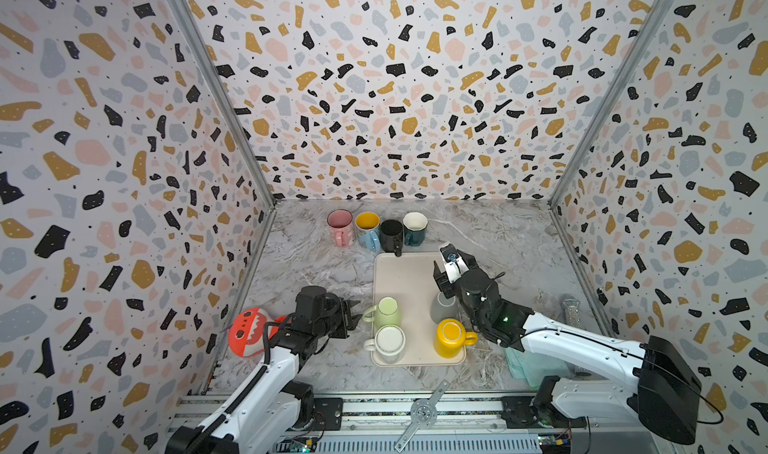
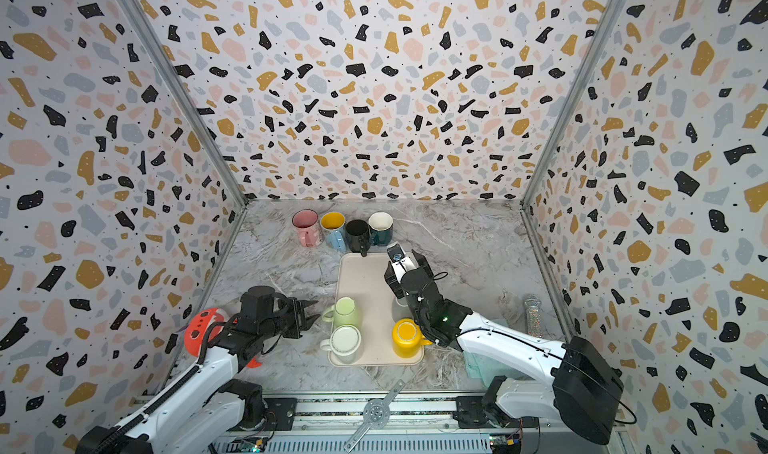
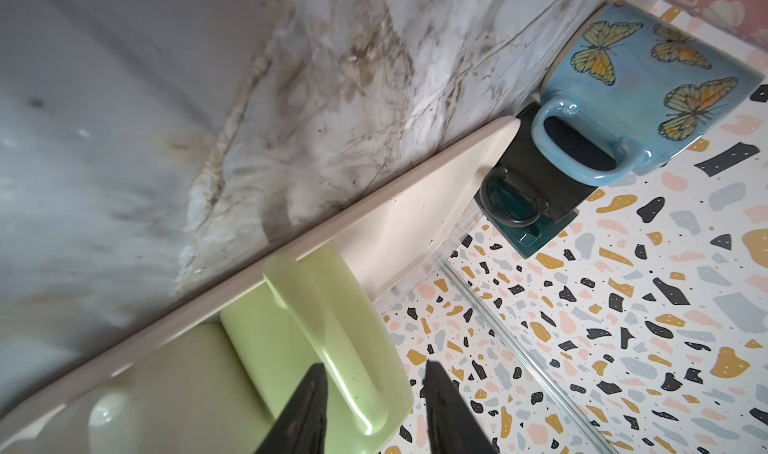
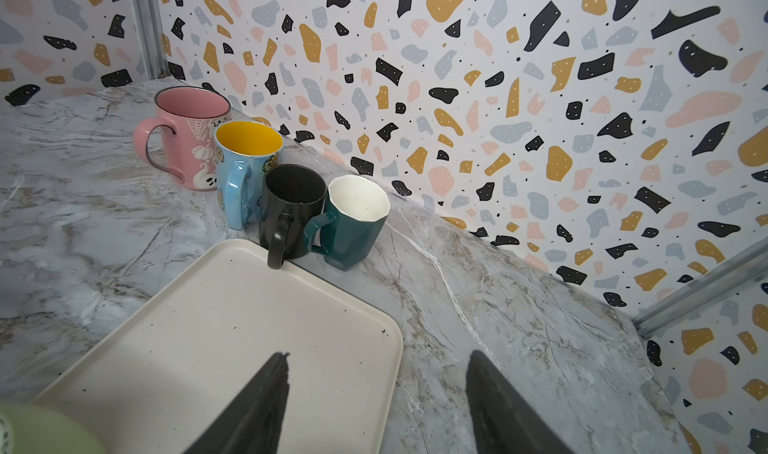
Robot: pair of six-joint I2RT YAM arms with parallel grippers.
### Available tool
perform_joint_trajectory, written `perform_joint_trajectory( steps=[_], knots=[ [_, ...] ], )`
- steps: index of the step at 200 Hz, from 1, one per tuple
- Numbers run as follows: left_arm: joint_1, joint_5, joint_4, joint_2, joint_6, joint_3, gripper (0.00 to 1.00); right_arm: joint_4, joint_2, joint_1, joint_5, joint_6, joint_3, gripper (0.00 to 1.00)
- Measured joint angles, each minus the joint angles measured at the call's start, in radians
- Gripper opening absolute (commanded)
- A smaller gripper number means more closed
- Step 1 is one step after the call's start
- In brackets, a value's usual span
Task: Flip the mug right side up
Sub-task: 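Move the left gripper to the light green mug while the right hovers, then close the left gripper on the light green mug's handle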
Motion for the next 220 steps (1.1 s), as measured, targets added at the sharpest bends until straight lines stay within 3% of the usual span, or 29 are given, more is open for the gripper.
perform_joint_trajectory(
  steps=[220],
  knots=[
    [-0.072,0.017,0.082,0.121,-0.019,0.033,0.39,-0.002,0.062,0.000,0.000,0.009,0.032,0.71]
  ],
)
